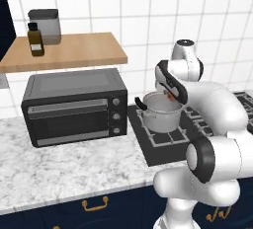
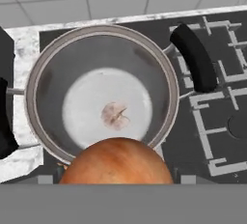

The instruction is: Put the garlic and onion in the pot. Retrieve the spatula and lightly stir the vegetables in the pot.

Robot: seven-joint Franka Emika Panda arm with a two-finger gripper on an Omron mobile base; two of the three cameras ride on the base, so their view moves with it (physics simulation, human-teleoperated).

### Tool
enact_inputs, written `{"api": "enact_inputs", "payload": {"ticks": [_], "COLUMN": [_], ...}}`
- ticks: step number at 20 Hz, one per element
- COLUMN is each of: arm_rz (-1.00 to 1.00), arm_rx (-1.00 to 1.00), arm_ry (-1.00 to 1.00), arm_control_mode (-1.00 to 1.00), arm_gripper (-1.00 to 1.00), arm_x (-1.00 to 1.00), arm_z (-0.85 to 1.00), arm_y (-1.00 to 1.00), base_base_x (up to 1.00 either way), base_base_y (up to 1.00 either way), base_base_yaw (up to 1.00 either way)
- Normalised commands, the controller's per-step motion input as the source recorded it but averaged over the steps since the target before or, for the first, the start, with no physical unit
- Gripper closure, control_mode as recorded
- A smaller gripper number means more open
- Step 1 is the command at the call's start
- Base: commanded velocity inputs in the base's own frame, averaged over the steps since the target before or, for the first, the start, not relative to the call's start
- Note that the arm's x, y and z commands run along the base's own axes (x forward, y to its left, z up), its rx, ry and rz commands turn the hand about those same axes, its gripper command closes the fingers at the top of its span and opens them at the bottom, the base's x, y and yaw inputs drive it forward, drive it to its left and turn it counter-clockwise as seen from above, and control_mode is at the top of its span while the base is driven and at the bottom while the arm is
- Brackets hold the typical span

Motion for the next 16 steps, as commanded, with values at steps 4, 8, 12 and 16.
{"api": "enact_inputs", "payload": {"ticks": [4, 8, 12, 16], "arm_rz": [0.01, 0.03, 0.06, 0.05], "arm_rx": [0.00, 0.01, 0.00, 0.00], "arm_ry": [0.22, 0.10, -0.06, -0.09], "arm_control_mode": [-1.00, -1.00, -1.00, -1.00], "arm_gripper": [1.00, 1.00, 1.00, 1.00], "arm_x": [0.34, 0.05, -0.23, 0.09], "arm_z": [-0.71, -0.76, -0.49, -0.38], "arm_y": [0.00, 0.00, 0.00, 0.00], "base_base_x": [0.00, 0.00, 0.00, 0.00], "base_base_y": [0.00, 0.00, 0.00, 0.00], "base_base_yaw": [0.00, 0.00, 0.00, 0.00]}}
